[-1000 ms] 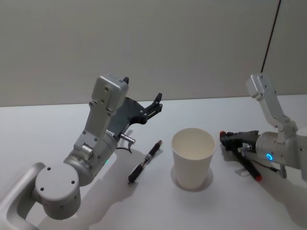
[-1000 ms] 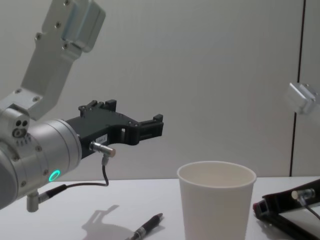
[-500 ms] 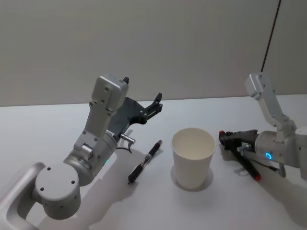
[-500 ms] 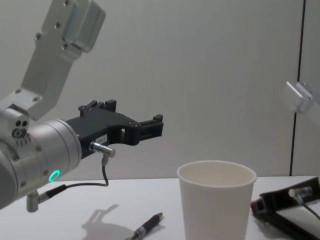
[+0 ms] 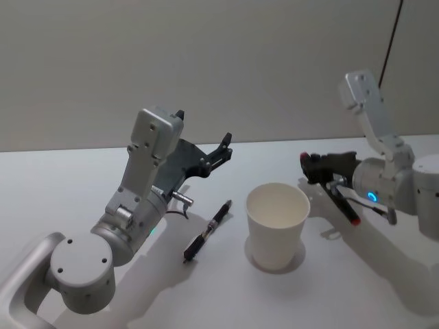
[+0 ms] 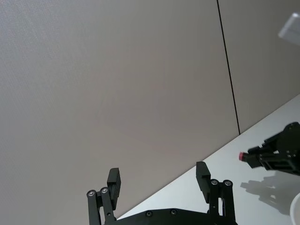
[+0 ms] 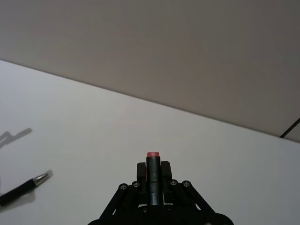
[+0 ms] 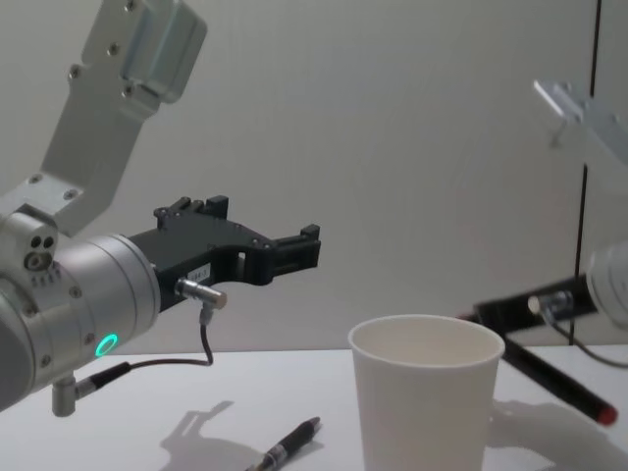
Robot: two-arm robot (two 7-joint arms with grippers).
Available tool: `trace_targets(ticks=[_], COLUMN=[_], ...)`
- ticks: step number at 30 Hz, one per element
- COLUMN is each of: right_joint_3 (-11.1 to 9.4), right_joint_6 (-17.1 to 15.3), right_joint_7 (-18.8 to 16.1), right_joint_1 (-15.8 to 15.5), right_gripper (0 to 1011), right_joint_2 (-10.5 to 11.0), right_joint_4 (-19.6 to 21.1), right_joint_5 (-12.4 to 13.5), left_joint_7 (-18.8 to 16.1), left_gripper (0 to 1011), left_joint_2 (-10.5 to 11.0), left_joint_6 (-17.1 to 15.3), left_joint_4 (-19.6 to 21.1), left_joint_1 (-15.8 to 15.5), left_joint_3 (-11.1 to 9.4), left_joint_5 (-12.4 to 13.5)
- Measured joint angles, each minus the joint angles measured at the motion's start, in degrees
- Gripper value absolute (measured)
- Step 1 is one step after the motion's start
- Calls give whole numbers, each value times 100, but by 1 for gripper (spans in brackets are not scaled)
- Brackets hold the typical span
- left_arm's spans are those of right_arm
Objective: Place the pen into the pen holder.
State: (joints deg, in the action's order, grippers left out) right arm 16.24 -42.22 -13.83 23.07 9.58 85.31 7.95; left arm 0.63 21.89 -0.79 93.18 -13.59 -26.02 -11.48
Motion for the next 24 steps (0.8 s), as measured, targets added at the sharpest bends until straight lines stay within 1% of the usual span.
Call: trace_targets(ticks=[6,7,11,15,16,21,22,24], right_joint_3=[16,16,14,0,0,-18,-18,-29], right_joint_6=[243,243,436,685,685,1032,1032,1176], right_joint_7=[122,122,263,435,435,647,647,728], right_joint_1=[100,100,160,202,202,233,233,242], right_gripper=[175,175,175,175,175,175,175,175], right_joint_2=[-62,-62,-103,-137,-137,-171,-171,-184], right_joint_4=[115,115,202,297,297,427,427,479], right_joint_5=[-128,-128,-197,-254,-254,-306,-306,-324], left_joint_7=[0,0,0,0,0,0,0,0], left_gripper=[1001,1001,1001,1001,1001,1001,1001,1001], left_joint_2=[0,0,0,0,0,0,0,0], left_joint_6=[0,0,0,0,0,0,0,0], left_joint_4=[0,0,0,0,0,0,0,0], left_joint_1=[0,0,0,0,0,0,0,0], left_joint_3=[0,0,0,0,0,0,0,0], left_joint_5=[0,0,0,0,0,0,0,0])
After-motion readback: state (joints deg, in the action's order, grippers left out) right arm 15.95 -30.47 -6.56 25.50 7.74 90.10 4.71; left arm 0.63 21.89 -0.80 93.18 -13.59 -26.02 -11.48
